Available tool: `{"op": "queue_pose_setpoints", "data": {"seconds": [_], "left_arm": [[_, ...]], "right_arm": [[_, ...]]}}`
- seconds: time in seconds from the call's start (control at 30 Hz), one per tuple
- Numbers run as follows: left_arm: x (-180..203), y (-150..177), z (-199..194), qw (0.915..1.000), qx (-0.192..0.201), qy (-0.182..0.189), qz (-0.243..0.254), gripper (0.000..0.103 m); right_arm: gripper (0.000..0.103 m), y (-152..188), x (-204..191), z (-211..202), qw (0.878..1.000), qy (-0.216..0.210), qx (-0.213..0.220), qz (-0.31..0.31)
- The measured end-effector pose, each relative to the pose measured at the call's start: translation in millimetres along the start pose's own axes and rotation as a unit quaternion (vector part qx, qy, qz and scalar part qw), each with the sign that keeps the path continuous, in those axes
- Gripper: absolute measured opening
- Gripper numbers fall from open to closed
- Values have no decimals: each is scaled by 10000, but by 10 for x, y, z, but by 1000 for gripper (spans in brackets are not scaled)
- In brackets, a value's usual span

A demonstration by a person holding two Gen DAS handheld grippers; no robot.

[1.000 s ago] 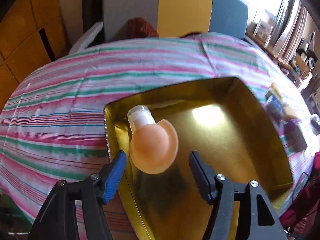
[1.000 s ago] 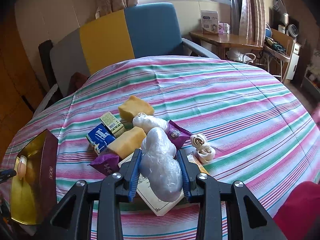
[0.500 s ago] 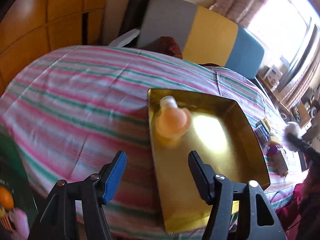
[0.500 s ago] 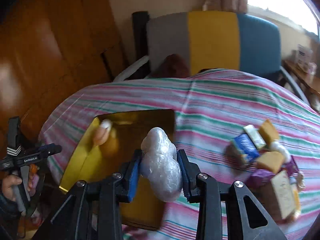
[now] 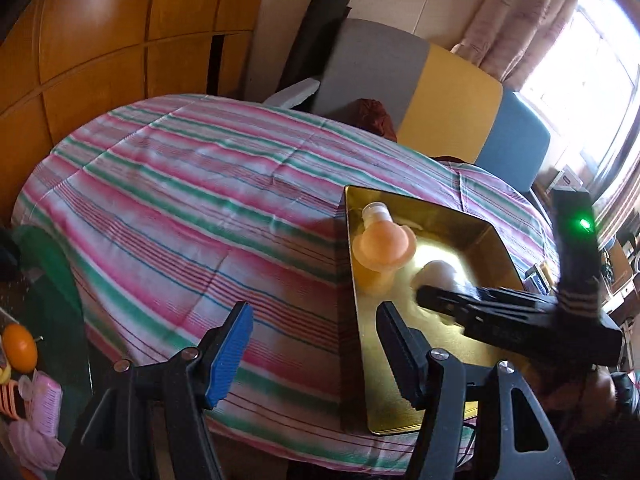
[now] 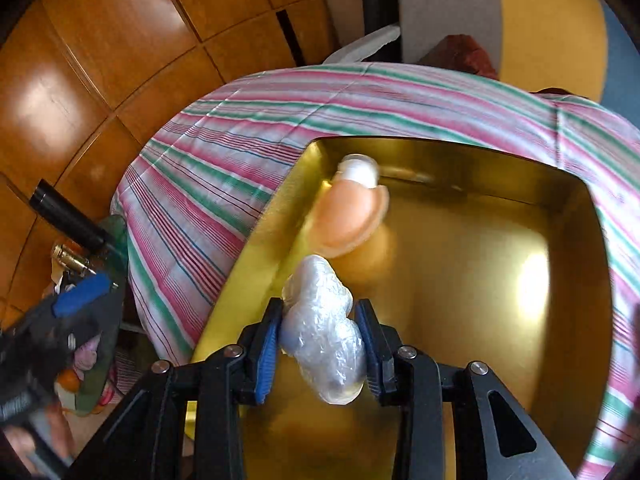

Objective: Organize objects
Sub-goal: 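Carry the plastic-wrapped bundle into the gold tray and open the right gripper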

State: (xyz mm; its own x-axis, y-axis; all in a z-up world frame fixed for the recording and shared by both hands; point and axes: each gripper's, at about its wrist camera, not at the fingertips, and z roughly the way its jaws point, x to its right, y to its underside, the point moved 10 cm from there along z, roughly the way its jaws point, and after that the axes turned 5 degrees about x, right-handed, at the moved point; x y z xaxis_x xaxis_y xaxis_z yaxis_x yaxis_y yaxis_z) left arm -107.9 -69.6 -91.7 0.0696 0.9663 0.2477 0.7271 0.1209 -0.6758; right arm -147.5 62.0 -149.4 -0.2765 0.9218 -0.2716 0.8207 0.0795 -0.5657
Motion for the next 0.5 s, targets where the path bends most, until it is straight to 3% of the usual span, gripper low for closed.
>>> {"op": "queue_pose_setpoints", "data": {"seconds": [0.13, 0.2, 0.5], "left_arm": [[-34, 74, 49, 9999, -118, -33, -53, 64], [-27, 86, 53, 9999, -115, -34, -31, 64], [102, 97, 37, 9997, -40, -125, 212, 64]], "right_arm": [[43, -54, -105, 201, 9999, -97, -88, 21], [55, -79, -129, 247, 9998, -147, -73, 71], [63, -69, 4, -124, 9993, 74, 367, -24]]}}
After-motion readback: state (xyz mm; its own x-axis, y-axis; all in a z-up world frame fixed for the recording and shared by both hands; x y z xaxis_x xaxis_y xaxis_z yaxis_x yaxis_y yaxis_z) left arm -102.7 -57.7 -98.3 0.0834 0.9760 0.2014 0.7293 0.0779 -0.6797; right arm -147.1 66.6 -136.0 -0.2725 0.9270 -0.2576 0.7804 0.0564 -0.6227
